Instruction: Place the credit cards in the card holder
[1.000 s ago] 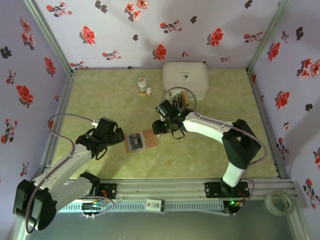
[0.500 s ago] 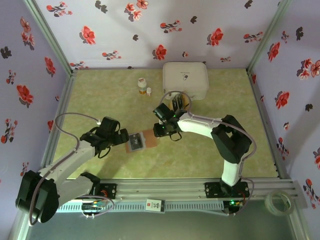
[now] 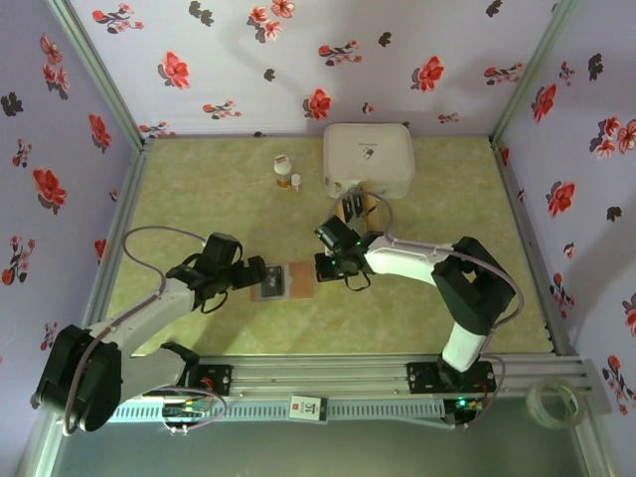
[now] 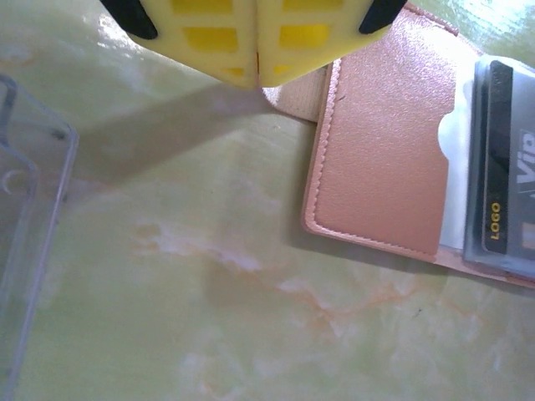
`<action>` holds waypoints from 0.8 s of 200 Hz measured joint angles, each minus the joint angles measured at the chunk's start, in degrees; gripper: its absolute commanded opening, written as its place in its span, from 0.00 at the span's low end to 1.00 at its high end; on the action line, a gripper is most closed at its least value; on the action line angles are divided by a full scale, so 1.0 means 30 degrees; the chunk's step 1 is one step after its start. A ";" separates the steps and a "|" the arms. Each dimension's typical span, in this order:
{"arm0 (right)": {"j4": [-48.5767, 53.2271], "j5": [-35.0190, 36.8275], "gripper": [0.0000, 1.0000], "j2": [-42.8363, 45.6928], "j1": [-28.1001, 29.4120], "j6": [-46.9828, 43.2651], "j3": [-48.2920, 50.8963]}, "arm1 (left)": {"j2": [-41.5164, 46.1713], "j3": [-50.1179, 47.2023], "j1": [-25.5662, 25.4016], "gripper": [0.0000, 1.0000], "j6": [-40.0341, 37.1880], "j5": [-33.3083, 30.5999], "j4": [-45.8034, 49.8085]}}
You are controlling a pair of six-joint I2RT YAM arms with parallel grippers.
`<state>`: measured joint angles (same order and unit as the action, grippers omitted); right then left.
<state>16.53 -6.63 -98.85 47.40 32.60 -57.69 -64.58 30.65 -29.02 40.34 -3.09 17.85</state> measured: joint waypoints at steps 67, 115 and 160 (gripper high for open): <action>-0.1013 -0.0007 0.03 0.0197 0.0000 0.0357 0.0510 | -0.1858 -0.0102 -0.1158 1.00 0.0051 0.0772 -0.2040; -0.0991 -0.0022 0.21 0.0197 0.0000 0.0277 0.0459 | -0.2259 -0.0102 -0.1173 1.00 0.0146 0.0736 -0.2506; -0.0342 0.0044 0.31 0.0525 0.0000 0.0066 -0.0087 | -0.1231 -0.0117 -0.1202 1.00 0.1559 -0.1625 -0.0852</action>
<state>15.51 -6.50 -97.27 47.40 32.80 -57.95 -68.27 30.30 -32.62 45.01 -7.97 15.29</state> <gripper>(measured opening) 0.311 0.996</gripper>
